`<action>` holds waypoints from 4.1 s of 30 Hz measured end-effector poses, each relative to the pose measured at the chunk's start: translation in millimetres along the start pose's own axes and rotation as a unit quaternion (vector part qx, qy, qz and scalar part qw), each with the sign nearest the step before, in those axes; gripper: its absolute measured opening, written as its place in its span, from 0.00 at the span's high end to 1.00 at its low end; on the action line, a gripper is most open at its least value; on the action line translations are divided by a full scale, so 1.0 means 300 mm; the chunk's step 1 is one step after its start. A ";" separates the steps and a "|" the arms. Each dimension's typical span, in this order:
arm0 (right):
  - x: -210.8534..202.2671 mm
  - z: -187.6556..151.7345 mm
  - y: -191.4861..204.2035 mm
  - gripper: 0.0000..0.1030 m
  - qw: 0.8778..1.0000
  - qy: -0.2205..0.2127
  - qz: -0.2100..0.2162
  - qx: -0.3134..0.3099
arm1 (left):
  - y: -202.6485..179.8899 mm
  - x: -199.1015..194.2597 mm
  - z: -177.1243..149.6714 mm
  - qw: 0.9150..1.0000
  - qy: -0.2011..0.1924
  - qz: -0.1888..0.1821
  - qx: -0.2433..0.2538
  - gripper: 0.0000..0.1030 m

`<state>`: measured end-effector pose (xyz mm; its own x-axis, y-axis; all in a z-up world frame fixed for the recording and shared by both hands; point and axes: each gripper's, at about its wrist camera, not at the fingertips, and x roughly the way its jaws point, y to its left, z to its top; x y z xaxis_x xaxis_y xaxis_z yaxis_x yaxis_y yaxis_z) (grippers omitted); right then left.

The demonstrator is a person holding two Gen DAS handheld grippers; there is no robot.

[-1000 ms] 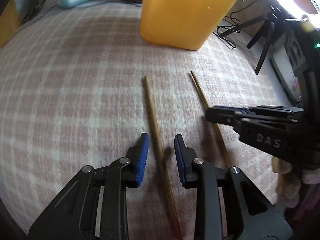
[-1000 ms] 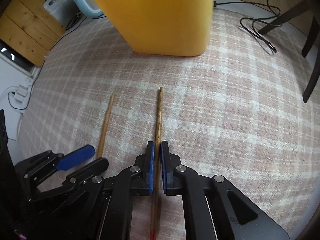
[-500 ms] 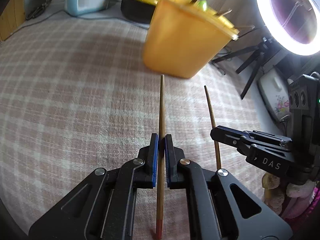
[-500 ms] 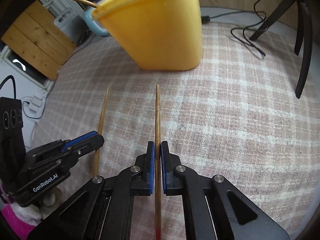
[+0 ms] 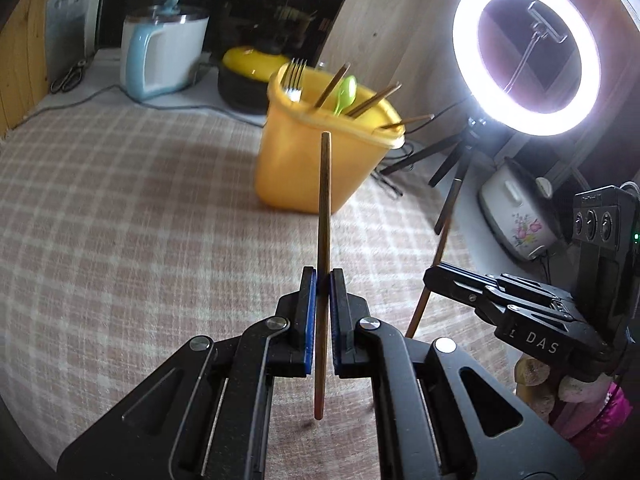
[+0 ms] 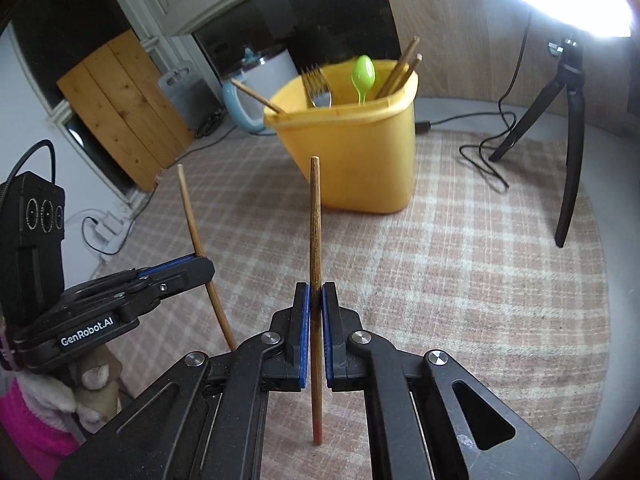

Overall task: Organize utensils
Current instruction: 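Lift the chopstick in the left tool over the bin while the right tool carries its chopstick there, then open the left tool to drop its chopstick into the bin while the right tool releases its chopstick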

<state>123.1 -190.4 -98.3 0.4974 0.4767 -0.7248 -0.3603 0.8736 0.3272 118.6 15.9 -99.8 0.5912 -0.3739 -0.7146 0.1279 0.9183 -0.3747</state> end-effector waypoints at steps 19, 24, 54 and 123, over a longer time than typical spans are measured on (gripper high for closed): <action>-0.146 0.141 0.080 0.96 0.995 -0.101 -0.015 -0.020 | -0.001 -0.173 0.202 0.995 -0.098 0.003 0.017 0.96; -0.171 0.198 0.088 0.96 0.992 -0.124 -0.020 -0.026 | 0.033 -0.214 0.278 0.992 -0.123 0.013 0.019 0.96; -0.213 0.494 0.116 0.96 0.973 -0.220 -0.051 -0.046 | 0.033 -0.200 0.583 0.980 -0.191 0.016 0.045 0.96; 0.092 0.404 -0.013 0.95 0.994 -0.092 -0.062 -0.016 | 0.039 0.088 0.569 0.991 -0.117 0.035 0.062 0.80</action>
<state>234.1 -168.8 -46.2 0.6736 0.3785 -0.6348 -0.3112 0.9243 0.2209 271.7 39.1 -22.3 0.7684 -0.2825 -0.5742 0.1684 0.9549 -0.2445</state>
